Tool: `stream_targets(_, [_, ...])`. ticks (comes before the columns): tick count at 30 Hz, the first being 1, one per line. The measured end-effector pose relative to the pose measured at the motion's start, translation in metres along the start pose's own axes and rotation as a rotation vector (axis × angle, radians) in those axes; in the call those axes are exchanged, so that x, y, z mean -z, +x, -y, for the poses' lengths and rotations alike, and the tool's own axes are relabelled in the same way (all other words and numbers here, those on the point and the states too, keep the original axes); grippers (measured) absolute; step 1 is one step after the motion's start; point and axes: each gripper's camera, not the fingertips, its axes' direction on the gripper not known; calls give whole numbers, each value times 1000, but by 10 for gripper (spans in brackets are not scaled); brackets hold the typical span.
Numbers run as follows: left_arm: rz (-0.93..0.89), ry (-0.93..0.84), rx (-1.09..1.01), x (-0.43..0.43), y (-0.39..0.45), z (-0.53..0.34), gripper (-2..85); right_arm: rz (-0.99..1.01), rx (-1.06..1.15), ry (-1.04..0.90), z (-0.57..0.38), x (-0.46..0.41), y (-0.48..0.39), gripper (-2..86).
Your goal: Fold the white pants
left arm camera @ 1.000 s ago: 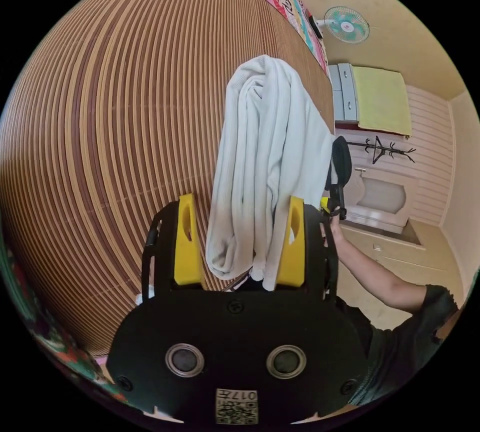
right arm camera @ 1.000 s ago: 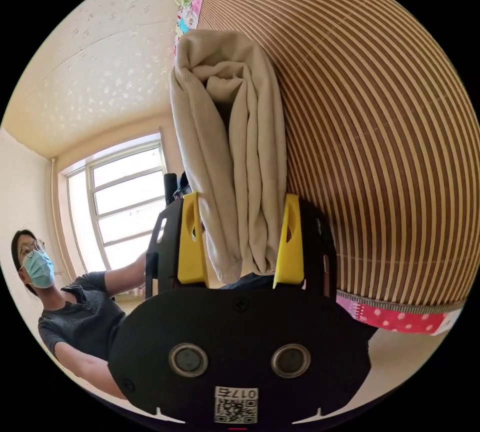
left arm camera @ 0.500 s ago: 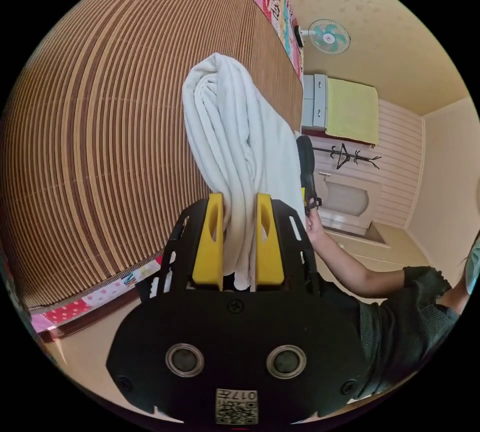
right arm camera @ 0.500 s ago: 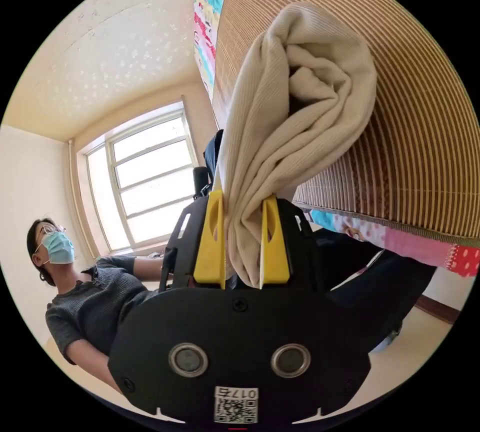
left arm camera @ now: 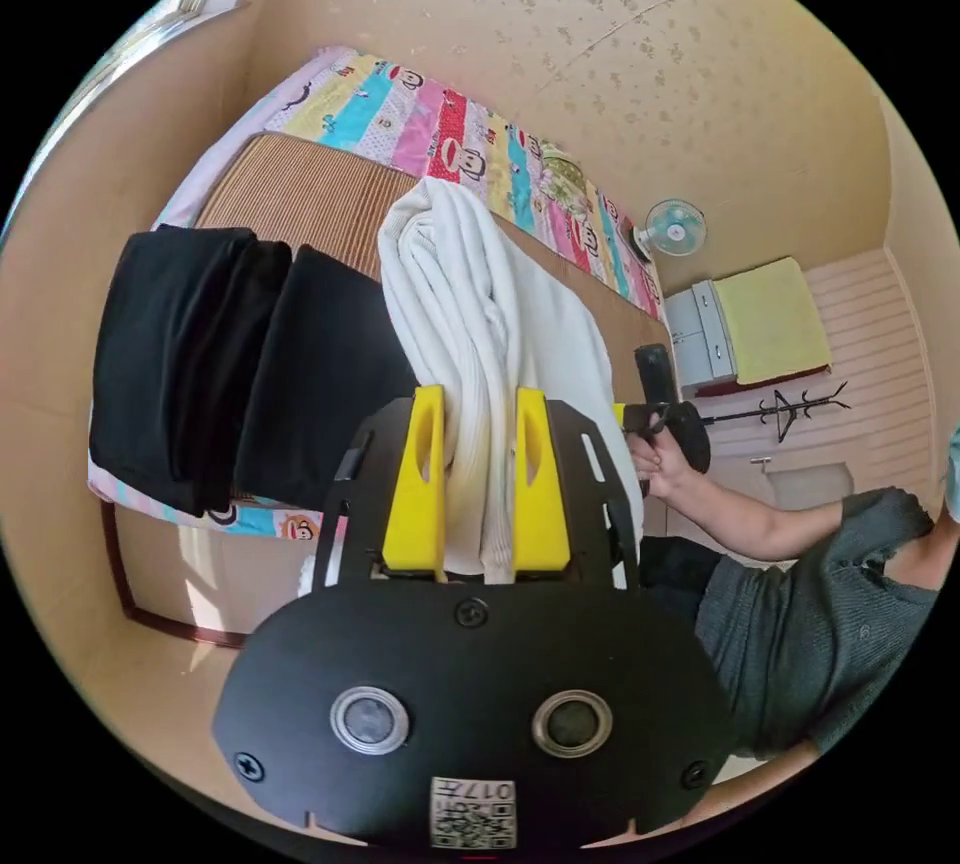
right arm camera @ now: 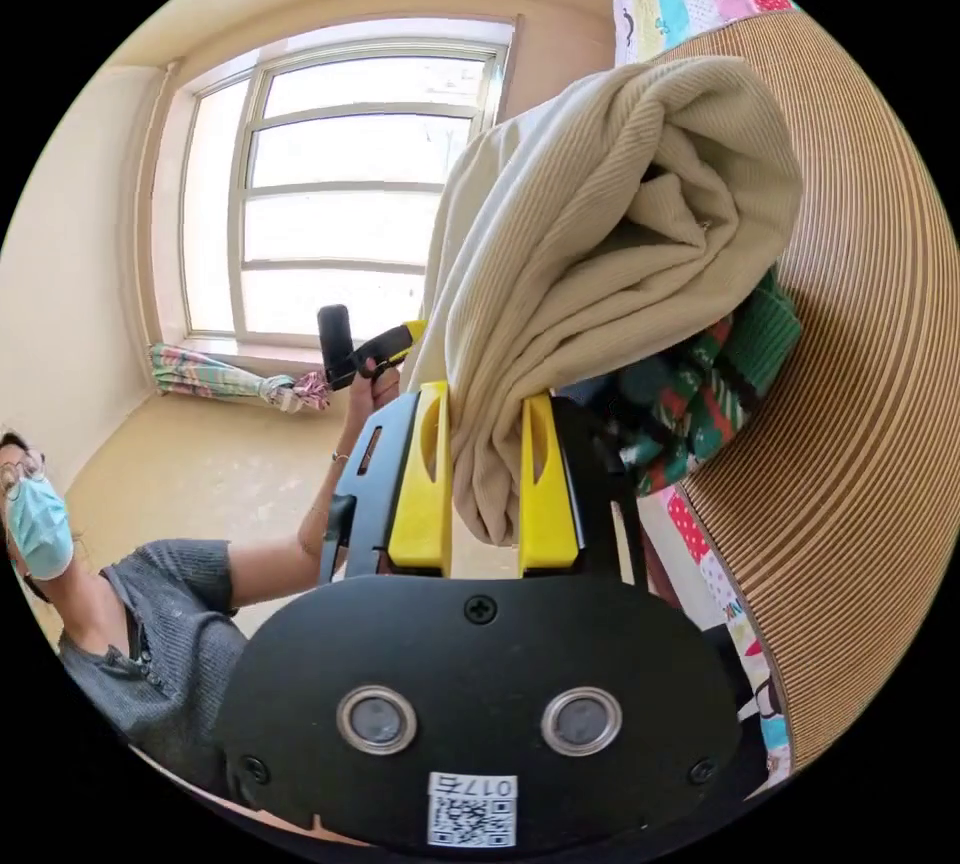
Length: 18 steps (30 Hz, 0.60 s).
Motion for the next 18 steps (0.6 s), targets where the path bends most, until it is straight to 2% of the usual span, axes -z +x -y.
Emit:
stream_targets(2, [107, -13, 93, 0, -43, 13, 124, -91, -78, -47, 19, -33, 15, 81])
stream_targets(3, [162, -34, 215, -9, -78, 15, 129, -132, -137, -116, 23, -50, 28, 63])
stream_targets(4, [188, -86, 355, -25, -114, 9, 131, -137, -153, -140, 21, -55, 32, 51])
stream_targets(6, [207, -171, 507, -50, -156, -10, 116, -96, -140, -170, 2, -54, 35, 26])
stream_targets(9, [11, -29, 590, -55, -182, -48, 107, -72, -58, -271, -44, -22, 33, 15])
stream_targets(11, [-2, 65, 612, -51, -178, -69, 104, -77, -66, -308, -83, 14, 38, 11])
stream_targets(13, [169, 167, 663, -37, -157, -103, 99, -126, -159, -275, -128, 66, 49, 9])
stream_targets(15, [264, 268, 737, -27, -139, -136, 98, -208, -329, -134, -196, 147, 58, 7])
stream_targets(18, [183, 483, 709, -23, -94, -186, 95, -292, -510, 128, -288, 240, 44, 6])
